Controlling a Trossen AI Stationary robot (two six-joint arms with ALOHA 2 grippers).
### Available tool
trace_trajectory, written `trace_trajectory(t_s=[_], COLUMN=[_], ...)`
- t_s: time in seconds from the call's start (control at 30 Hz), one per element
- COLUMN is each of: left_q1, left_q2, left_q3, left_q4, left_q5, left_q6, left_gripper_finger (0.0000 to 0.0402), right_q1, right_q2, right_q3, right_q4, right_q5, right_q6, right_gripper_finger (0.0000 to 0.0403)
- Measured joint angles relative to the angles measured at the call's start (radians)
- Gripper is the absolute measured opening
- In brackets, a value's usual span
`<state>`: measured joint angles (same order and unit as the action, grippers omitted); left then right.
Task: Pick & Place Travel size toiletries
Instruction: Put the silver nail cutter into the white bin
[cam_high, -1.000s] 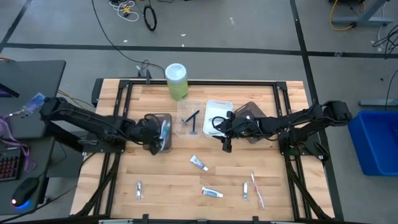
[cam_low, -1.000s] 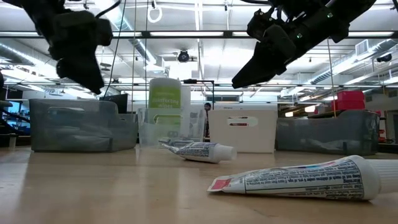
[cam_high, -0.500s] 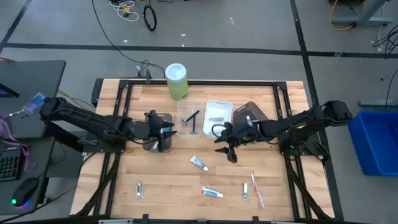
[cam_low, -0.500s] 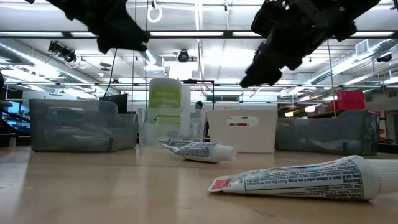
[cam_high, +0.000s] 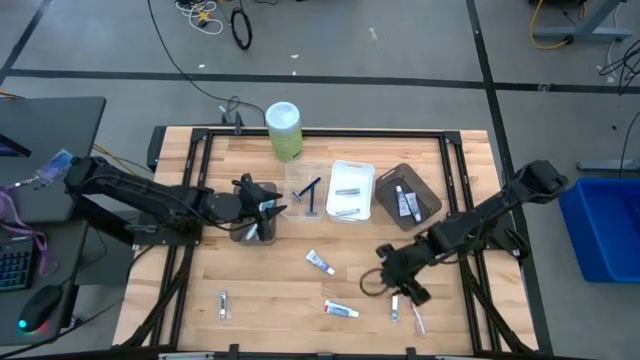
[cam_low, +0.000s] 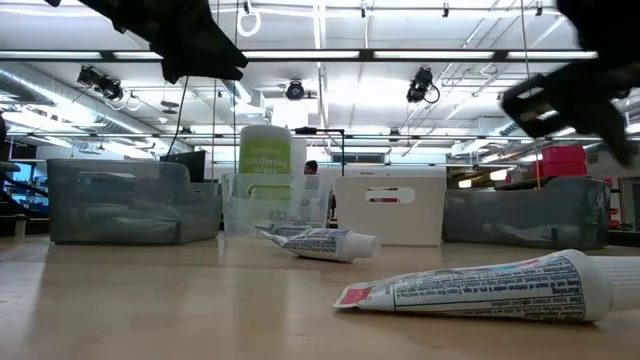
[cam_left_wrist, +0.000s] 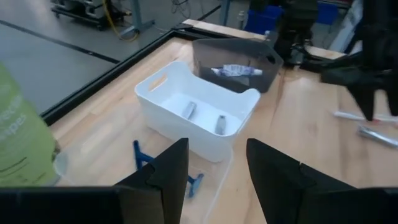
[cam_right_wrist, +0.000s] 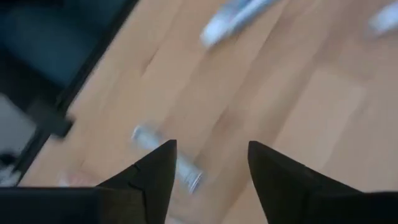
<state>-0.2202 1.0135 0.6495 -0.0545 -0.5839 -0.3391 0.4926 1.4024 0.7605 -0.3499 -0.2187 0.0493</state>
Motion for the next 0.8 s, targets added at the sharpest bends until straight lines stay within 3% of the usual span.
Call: trace_trajectory(t_s=[0.2,0.37,0.57,0.8], left_q1=[0.000,0.000,0.000,0.000], left_q2=[0.035,0.077,0.124,0.136], left_q3=[0.000,0.001,0.003,0.000], left_q4=[0.005,0.042,0.080,0.075], left_q5=[-0.054,-0.046,0.003,0.035], left_q6=[-0.020,-0.046,-0.046,-0.047], left_gripper_finger=[0.0169,0.0169,0.0169,0.0169], right_q1=[0.115,0.157,0.158,0.157], right_q2=[0.015,0.053,0.146,0.254], right_q3=[-0.031,-0.090,-0.108,-0.102], right_q4=[-0.025,0.084,0.229,0.277], right_q5=[0.019,0.115,0.113,0.097], right_q6=[-0.136,-0.260,-0.310,-0.346], right_gripper_finger=[0.0232,0.0236,0.0222,0.0197])
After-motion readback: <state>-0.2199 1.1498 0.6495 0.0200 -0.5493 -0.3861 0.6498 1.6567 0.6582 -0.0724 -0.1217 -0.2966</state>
